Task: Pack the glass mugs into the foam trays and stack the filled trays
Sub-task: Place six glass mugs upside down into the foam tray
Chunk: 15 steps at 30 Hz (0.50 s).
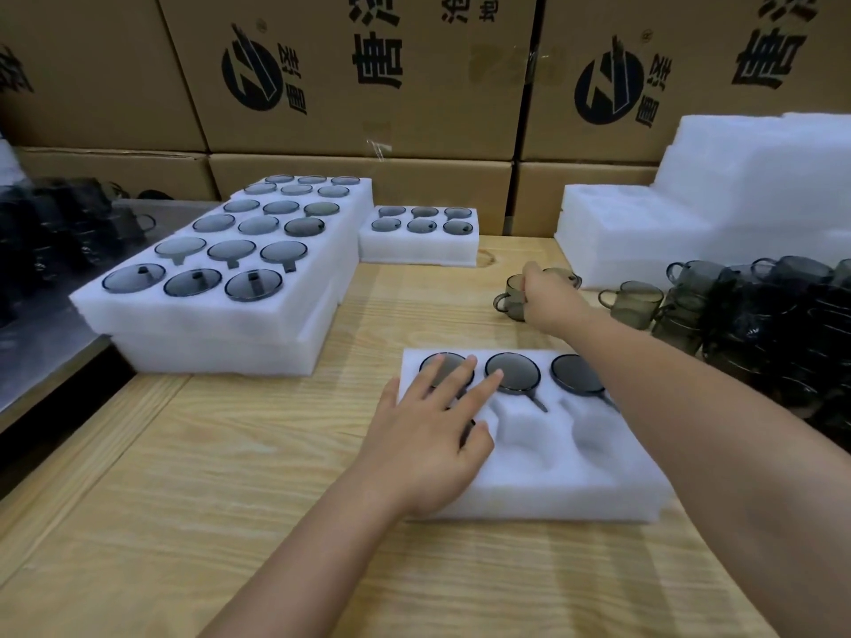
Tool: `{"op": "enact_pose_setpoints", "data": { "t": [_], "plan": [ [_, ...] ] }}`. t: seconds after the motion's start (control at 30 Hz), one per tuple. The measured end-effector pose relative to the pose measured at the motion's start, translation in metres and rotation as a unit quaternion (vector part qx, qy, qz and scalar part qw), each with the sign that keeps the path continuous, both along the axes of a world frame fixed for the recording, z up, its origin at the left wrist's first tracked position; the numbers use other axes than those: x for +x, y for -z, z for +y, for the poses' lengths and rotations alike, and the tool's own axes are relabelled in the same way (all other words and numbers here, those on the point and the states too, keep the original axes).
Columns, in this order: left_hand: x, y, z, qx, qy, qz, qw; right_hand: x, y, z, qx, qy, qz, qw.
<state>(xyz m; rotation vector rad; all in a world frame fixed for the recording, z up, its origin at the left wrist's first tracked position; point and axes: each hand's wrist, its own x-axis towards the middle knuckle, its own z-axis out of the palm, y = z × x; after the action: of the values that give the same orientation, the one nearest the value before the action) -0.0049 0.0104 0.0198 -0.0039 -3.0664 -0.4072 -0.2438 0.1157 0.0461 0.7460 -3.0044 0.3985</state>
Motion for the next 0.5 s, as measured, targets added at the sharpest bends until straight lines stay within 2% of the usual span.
{"op": "enact_pose_setpoints", "data": {
  "t": [0.07,0.13,0.23,0.4,0.5],
  "plan": [
    [-0.002,0.000,-0.001,0.002,0.001,-0.008,1.000,0.007,-0.004,0.001,-0.016,0.016,0.010,1.000],
    [-0.003,-0.002,-0.002,0.004,0.004,-0.015,1.000,0.017,-0.014,0.008,-0.077,0.042,0.010,0.996],
    [-0.002,-0.005,-0.004,0.071,-0.002,-0.002,0.997,0.045,-0.035,0.030,-0.182,0.050,0.011,0.982],
    [0.005,-0.015,0.008,0.230,-0.046,0.170,0.957,0.123,-0.058,0.066,-0.281,0.004,0.032,0.959],
    [-0.002,-0.025,0.024,0.260,-0.025,0.198,0.945,0.166,-0.055,0.069,-0.341,-0.023,0.035,0.939]
  ]
}}
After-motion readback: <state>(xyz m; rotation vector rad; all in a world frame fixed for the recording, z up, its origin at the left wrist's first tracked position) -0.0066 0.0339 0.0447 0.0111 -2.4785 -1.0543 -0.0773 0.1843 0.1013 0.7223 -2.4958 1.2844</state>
